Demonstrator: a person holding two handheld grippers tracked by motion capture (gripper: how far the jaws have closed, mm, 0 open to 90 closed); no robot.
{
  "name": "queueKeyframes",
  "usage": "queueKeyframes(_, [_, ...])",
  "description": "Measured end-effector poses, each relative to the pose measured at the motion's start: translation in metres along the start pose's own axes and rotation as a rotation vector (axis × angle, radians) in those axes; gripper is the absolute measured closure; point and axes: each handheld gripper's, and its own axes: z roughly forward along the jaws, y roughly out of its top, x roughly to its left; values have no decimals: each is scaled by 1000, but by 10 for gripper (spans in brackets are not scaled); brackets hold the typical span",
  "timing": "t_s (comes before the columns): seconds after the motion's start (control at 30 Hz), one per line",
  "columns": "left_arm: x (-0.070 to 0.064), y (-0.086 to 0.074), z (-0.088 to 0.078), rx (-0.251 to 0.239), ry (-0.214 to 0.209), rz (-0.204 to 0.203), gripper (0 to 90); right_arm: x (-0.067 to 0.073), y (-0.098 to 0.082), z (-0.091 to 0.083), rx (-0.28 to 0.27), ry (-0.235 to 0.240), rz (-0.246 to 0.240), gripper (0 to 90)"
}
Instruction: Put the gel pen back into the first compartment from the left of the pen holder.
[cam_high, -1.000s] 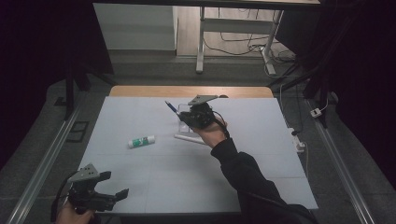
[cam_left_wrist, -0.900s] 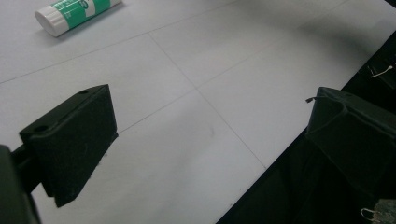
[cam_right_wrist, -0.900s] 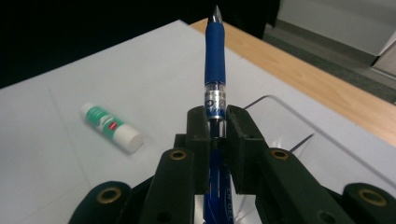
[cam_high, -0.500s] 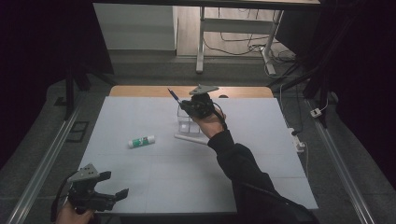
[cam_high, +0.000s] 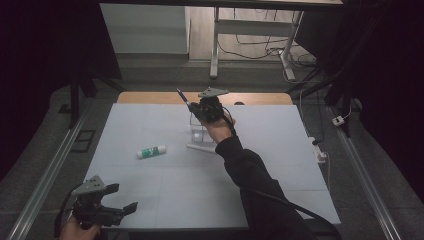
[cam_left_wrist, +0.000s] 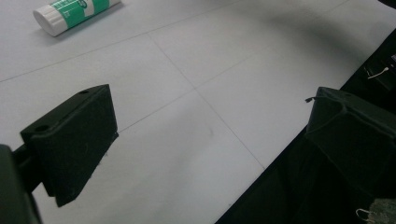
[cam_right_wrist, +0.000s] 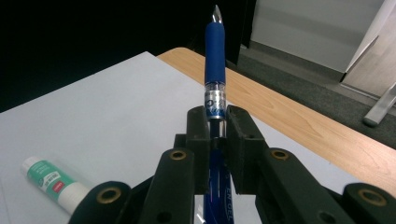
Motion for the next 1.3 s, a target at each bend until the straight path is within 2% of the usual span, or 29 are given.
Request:
queueKeyframes(0.2, [0, 0, 0, -1, -4, 1, 19, 1, -2, 7, -9, -15, -1, 796])
queueKeyframes(0.3, [0, 0, 0, 0, -4, 3, 19, 1, -6, 10, 17, -26, -8, 796])
queueKeyframes(0.53, [0, 0, 0, 1, -2, 7, 20, 1, -11, 10, 25, -6, 4, 795])
queueKeyframes(1.0, [-1, 0, 1, 7, 4, 12, 21, 1, -22, -3, 65, 14, 16, 788])
queueKeyframes(1.07, [-1, 0, 1, 9, 4, 13, 22, 1, -23, -4, 77, 10, 12, 768])
queueKeyframes(1.23, [-1, 1, 1, 10, 4, 14, 22, 0, -18, -10, 71, -2, 8, 642])
queueKeyframes(1.3, [-1, 1, 1, 9, 5, 13, 22, 1, -15, -13, 73, 8, 11, 610])
